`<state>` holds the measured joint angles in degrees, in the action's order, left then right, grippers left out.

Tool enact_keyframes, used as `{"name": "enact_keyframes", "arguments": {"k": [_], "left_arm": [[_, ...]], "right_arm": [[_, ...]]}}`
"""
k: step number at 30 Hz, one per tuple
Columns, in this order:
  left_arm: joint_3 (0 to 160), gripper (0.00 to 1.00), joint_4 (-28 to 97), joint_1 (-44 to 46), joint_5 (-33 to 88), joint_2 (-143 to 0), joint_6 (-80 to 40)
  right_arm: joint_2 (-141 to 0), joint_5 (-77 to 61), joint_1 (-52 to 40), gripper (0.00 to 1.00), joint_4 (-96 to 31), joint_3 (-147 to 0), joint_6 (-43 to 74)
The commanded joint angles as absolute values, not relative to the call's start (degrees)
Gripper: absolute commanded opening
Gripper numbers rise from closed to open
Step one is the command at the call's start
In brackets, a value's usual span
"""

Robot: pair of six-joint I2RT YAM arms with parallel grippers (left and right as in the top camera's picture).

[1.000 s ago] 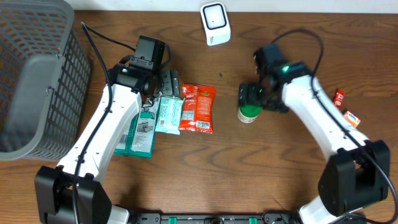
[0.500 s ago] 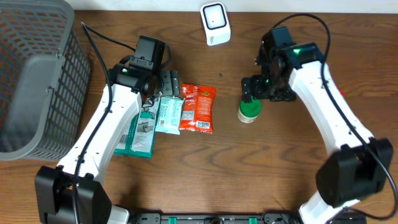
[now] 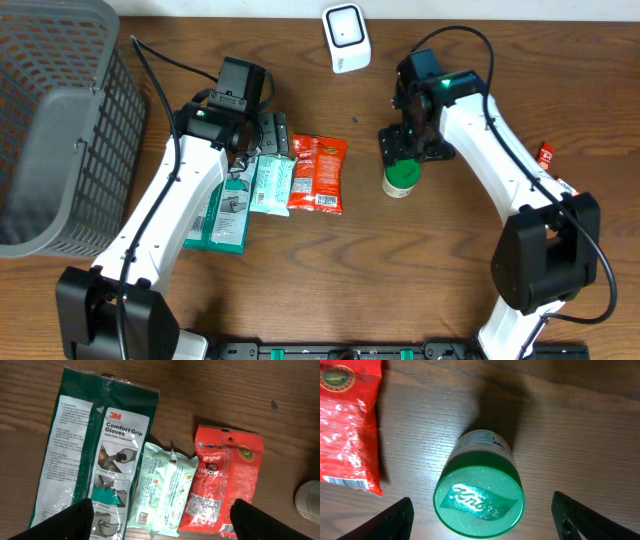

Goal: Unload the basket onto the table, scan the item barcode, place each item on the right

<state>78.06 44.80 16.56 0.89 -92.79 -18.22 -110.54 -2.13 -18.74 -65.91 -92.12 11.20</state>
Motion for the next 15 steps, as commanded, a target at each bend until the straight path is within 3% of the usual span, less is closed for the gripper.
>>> {"name": "enact_keyframes", "arguments": {"k": [1, 15], "left_arm": [[77.9, 0.88, 44.9, 16.4, -0.1, -92.9, -18.7], [77.9, 0.88, 44.9, 16.4, -0.1, -92.9, -18.7]], "right_arm": [[-113.4, 1.3, -20.2, 0.84, -65.7, -91.8, 10.6], [-115.5, 1.7, -21.7, 0.88, -60.3, -84.2, 10.6]]}}
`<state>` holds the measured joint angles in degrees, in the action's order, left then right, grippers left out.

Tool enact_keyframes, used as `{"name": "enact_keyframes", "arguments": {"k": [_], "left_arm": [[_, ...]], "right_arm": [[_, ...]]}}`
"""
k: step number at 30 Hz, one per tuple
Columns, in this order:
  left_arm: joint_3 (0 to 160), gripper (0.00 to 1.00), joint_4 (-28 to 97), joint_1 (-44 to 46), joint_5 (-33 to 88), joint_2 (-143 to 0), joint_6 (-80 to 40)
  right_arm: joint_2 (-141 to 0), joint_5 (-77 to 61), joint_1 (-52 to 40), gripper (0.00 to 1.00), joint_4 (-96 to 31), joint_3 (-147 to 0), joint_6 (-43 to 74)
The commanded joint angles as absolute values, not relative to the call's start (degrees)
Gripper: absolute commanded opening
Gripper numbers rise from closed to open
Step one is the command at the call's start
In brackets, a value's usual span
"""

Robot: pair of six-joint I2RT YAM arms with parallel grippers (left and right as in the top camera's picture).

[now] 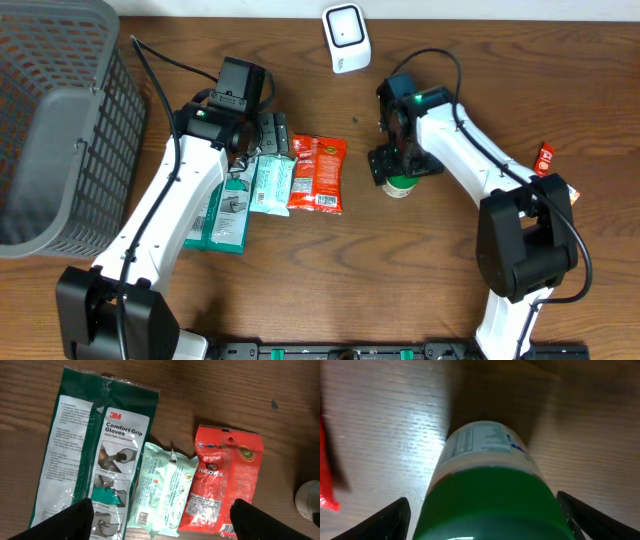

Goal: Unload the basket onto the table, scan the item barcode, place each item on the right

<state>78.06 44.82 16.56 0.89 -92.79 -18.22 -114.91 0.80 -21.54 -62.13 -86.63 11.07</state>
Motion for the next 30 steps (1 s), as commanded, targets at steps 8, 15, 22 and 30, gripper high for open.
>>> {"name": "enact_keyframes", "arguments": {"k": [8, 15, 22, 30], "left_arm": [[77.9, 0.88, 44.9, 16.4, -0.1, -92.9, -18.7], [77.9, 0.88, 44.9, 16.4, -0.1, -92.9, -18.7], [77.9, 0.88, 44.9, 16.4, -0.1, -92.9, -18.7], [77.9, 0.88, 44.9, 16.4, -0.1, -92.9, -18.7]], "right_arm": [[-115.5, 2.8, -21.7, 0.88, -54.2, -80.6, 10.6], [-115.5, 3.2, -21.7, 0.87, -53.3, -80.6, 10.6], [-115.5, 3.2, -21.8, 0.76, -53.6, -80.6, 10.6], [-115.2, 3.2, -21.7, 0.59, -53.6, -80.8, 10.6]]}}
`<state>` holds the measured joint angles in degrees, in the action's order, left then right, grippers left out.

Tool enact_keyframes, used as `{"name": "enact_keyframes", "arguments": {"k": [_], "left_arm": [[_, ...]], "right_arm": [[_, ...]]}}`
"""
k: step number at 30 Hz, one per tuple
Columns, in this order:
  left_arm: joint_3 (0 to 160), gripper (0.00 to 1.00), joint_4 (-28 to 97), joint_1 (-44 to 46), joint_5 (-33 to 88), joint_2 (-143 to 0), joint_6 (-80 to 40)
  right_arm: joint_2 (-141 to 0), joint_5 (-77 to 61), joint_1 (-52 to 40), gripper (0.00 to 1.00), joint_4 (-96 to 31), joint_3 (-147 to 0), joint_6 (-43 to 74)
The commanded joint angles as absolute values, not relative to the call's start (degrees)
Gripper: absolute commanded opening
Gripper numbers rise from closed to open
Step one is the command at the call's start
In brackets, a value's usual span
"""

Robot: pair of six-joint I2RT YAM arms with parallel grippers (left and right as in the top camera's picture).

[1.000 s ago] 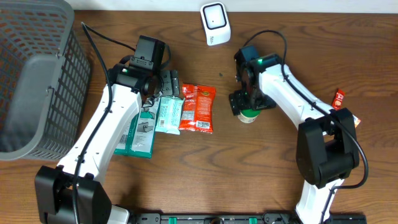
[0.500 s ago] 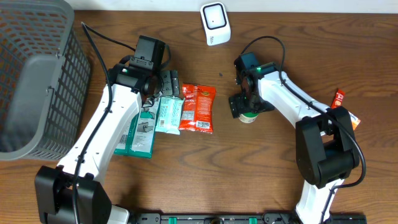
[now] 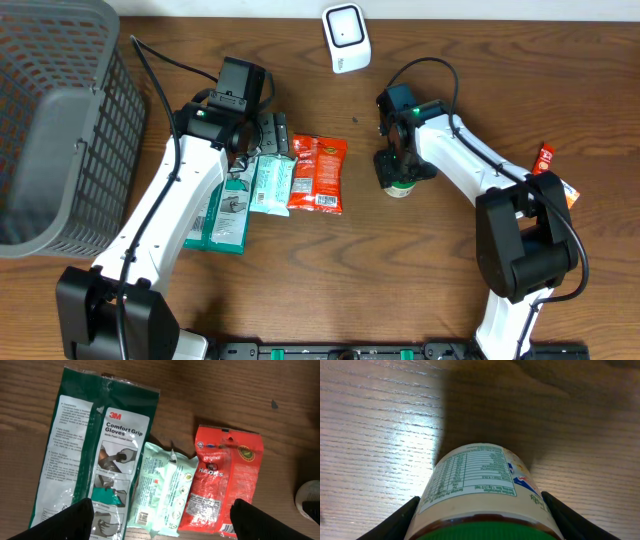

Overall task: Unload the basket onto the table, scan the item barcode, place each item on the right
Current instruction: 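Lift the jar and carry it up to the white scanner, right gripper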

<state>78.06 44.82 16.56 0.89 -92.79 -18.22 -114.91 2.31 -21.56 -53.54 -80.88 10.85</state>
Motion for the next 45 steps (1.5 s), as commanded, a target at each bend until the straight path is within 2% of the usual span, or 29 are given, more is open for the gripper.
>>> {"name": "enact_keyframes", "arguments": {"k": [1, 8, 12, 17, 22, 29, 35, 40, 45], "left_arm": [[77.9, 0.88, 44.9, 16.4, -0.1, -92.9, -18.7], [77.9, 0.88, 44.9, 16.4, -0.1, -92.9, -18.7], [77.9, 0.88, 44.9, 16.4, -0.1, -92.9, -18.7], [77.9, 0.87, 44.9, 16.4, -0.1, -92.9, -18.7], [77.9, 0.88, 44.9, 16.4, -0.1, -92.9, -18.7], [77.9, 0.88, 44.9, 16.4, -0.1, -92.9, -18.7], [77.9, 0.88, 44.9, 16.4, -0.1, -92.9, -18.7], [77.9, 0.88, 44.9, 16.4, -0.1, -92.9, -18.7], [77.9, 0.88, 44.9, 16.4, -0.1, -92.9, -18.7]], "right_arm": [[-115.0, 3.2, -21.7, 0.56, -53.8, -81.2, 10.6], [-111.2, 2.2, -21.9, 0.47, -59.5, -89.9, 10.6], [-108.9, -3.2, -21.8, 0.43, -66.2, -100.5, 10.6], [-109.0, -3.3, -21.8, 0.37, -77.4, -115.8, 10.6], [-109.0, -2.9, -21.7, 0.29, -79.4, -126.2, 9.3], [-110.4, -0.2, -21.7, 0.29, -68.8, -125.8, 9.1], [-113.5, 2.1, -21.8, 0.26, -51.4, -120.4, 9.1], [-117.4, 5.6, -21.8, 0.18, -37.2, -117.3, 9.1], [-123.0, 6.2, -21.7, 0.15, -24.9, -116.4, 9.1]]}}
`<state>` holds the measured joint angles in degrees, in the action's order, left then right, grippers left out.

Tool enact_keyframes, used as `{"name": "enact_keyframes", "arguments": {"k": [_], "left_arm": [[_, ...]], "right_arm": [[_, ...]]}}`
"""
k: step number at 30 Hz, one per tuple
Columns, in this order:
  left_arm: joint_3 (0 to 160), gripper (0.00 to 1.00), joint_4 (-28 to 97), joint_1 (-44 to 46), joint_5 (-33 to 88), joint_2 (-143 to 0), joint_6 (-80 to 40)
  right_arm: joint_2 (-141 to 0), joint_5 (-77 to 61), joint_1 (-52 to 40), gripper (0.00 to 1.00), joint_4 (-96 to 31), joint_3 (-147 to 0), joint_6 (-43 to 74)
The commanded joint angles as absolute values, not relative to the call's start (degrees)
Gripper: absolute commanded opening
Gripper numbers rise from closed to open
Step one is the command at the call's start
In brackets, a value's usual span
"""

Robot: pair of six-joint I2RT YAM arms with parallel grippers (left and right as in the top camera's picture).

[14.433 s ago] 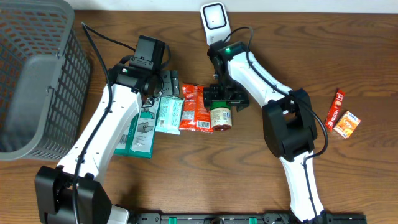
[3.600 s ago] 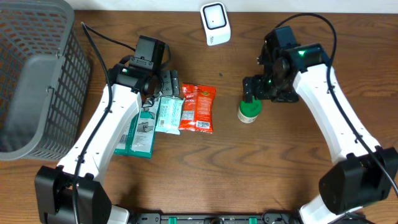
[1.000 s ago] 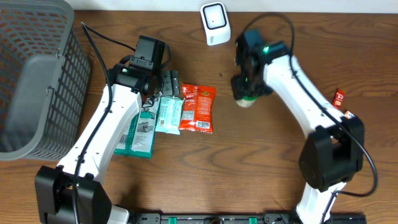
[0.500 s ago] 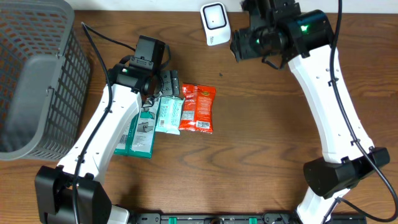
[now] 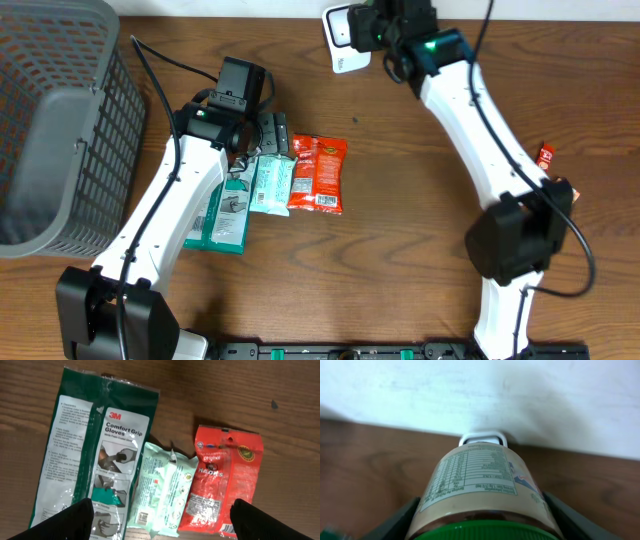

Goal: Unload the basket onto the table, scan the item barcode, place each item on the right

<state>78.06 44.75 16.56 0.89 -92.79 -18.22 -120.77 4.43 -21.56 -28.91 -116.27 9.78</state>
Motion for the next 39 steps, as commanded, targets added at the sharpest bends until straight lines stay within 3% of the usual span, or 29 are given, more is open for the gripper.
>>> {"name": "enact_keyframes", "arguments": {"k": [1, 8, 11, 17, 39], "left_arm": [[77.9, 0.88, 44.9, 16.4, -0.1, -92.9, -18.7], [77.9, 0.88, 44.9, 16.4, -0.1, -92.9, -18.7], [77.9, 0.88, 44.9, 16.4, -0.1, -92.9, -18.7], [77.9, 0.88, 44.9, 16.4, -0.1, -92.9, -18.7], [77.9, 0.88, 44.9, 16.4, -0.1, -92.9, -18.7]], "right_arm": [[-125.3, 6.2, -21.7, 0.13, -20.6, -116.4, 9.1], [-134.7, 6.2, -21.7, 0.08, -3.9, -116.5, 9.1], [-138.5, 6.2, -21.6, 0.02, 4.2, -116.5, 9.1], [-143.1, 6.2, -20.9, 0.01, 16.4, -116.5, 9.1], [-144.4, 9.0, -20.7, 0.01, 22.3, -116.4, 9.2]]}}
